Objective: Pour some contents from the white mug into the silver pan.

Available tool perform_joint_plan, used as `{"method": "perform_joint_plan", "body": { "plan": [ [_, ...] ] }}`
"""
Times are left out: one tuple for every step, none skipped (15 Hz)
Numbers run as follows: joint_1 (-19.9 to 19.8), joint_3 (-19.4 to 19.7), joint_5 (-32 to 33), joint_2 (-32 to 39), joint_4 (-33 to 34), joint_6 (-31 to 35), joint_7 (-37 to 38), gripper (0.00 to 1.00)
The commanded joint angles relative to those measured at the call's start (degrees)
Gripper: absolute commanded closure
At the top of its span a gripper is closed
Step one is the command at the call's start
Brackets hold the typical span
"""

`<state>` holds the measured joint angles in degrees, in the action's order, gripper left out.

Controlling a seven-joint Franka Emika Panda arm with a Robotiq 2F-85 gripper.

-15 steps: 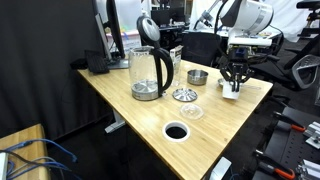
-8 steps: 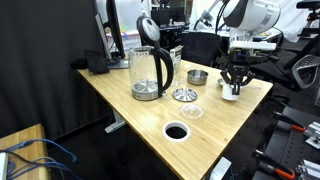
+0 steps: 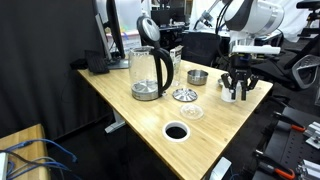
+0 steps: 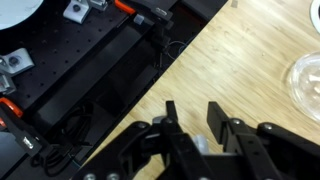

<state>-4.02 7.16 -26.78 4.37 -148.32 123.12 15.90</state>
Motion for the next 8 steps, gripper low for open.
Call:
{"method": "perform_joint_plan", "body": {
  "plan": [
    [-0.5,-0.9,0.7,0.0,-0.3,-0.1,0.1,0.31],
    [-0.4,-1.0,0.7,0.0,-0.4,-0.1,0.1,0.48],
    [-0.4,-1.0,0.7,0.0,-0.4,-0.1,0.1,0.42],
    [-0.5,-1.0,0.7,0.1,-0.4,-0.1,0.1,0.34],
    [-0.5,-1.0,0.7,0.1,-0.4,-0.1,0.1,0.31],
    [-0.5,-1.0,0.7,0.1,-0.4,-0.1,0.1,0.31],
    [-0.5,-1.0,0.7,0.1,-0.3,-0.1,0.1,0.31],
    [-0.5,-1.0,0.7,0.1,-0.3,-0.1,0.1,0.31]
  ]
}}
